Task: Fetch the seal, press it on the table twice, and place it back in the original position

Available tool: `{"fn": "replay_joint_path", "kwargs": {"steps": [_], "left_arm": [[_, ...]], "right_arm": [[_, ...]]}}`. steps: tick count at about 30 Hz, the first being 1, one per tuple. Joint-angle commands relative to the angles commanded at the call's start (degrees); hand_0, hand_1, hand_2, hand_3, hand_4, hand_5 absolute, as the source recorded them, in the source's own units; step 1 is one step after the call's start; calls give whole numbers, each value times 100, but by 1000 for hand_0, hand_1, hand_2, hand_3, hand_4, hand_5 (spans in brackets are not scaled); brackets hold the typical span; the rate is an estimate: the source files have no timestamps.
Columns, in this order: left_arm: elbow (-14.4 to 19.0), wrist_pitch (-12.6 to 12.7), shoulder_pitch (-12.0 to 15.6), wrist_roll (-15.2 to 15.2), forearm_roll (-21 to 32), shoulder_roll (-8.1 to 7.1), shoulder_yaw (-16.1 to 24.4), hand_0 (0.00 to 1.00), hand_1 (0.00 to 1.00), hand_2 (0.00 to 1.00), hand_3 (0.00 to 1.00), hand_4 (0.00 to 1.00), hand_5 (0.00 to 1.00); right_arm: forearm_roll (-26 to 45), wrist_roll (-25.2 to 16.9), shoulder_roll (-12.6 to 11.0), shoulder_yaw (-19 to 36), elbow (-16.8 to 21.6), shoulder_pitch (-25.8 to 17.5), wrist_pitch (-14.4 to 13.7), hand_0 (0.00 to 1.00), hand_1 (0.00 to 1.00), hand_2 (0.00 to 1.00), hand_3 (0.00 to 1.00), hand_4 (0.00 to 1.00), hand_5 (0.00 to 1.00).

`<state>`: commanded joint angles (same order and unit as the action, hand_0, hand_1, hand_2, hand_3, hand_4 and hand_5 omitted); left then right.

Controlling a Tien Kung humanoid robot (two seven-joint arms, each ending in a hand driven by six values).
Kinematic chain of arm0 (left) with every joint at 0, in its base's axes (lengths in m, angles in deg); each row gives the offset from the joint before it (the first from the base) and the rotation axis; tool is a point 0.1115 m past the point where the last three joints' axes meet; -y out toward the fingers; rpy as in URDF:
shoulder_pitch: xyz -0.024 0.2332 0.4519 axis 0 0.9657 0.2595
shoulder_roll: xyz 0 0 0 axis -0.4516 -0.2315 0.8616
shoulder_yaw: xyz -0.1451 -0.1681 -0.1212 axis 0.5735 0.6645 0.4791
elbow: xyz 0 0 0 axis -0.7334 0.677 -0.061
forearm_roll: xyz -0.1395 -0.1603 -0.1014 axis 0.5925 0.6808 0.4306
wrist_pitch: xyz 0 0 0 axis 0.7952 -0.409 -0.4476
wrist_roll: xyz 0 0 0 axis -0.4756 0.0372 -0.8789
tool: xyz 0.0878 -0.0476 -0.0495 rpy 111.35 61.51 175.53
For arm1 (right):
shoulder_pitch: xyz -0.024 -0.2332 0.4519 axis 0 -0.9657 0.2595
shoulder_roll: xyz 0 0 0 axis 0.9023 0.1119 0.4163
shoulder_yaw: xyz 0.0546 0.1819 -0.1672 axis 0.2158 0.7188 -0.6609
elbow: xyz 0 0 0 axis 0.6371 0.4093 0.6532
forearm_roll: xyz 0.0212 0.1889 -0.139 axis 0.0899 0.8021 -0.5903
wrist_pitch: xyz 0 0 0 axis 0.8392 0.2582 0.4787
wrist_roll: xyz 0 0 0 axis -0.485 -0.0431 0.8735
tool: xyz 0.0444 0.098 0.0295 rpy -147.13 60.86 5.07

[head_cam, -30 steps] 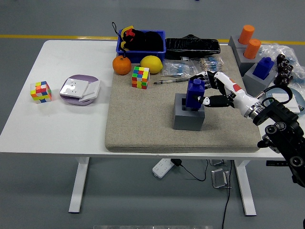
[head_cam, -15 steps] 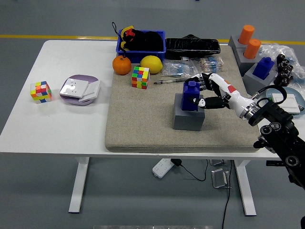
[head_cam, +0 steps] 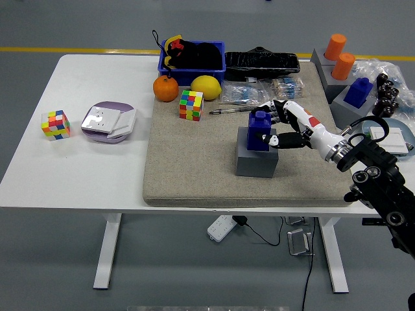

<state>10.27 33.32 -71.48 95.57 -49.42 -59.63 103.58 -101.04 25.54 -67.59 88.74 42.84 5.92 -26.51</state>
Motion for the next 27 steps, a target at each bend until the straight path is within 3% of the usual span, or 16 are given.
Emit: {"fn": "replay_joint_path", "kwargs": {"steps": [23,24,27], "left_arm": [[-2,-14,2,-1,12,8,-3,815,816,787,836,797,394],[-3,-15,2,-1,15,9,-3,815,816,787,836,798,395],[-1,-17,0,-3,8,10,6,815,816,787,836,798,395]], "right_arm": [[21,-114,12,-50,-169,-20,-14,452,363,379,403,619,2],[21,-124,12,-52,-172,-21,-11,531,473,472,539,669,2],[5,-131,13,-56,-173,-22,-27,531,473,472,539,669,2]]}}
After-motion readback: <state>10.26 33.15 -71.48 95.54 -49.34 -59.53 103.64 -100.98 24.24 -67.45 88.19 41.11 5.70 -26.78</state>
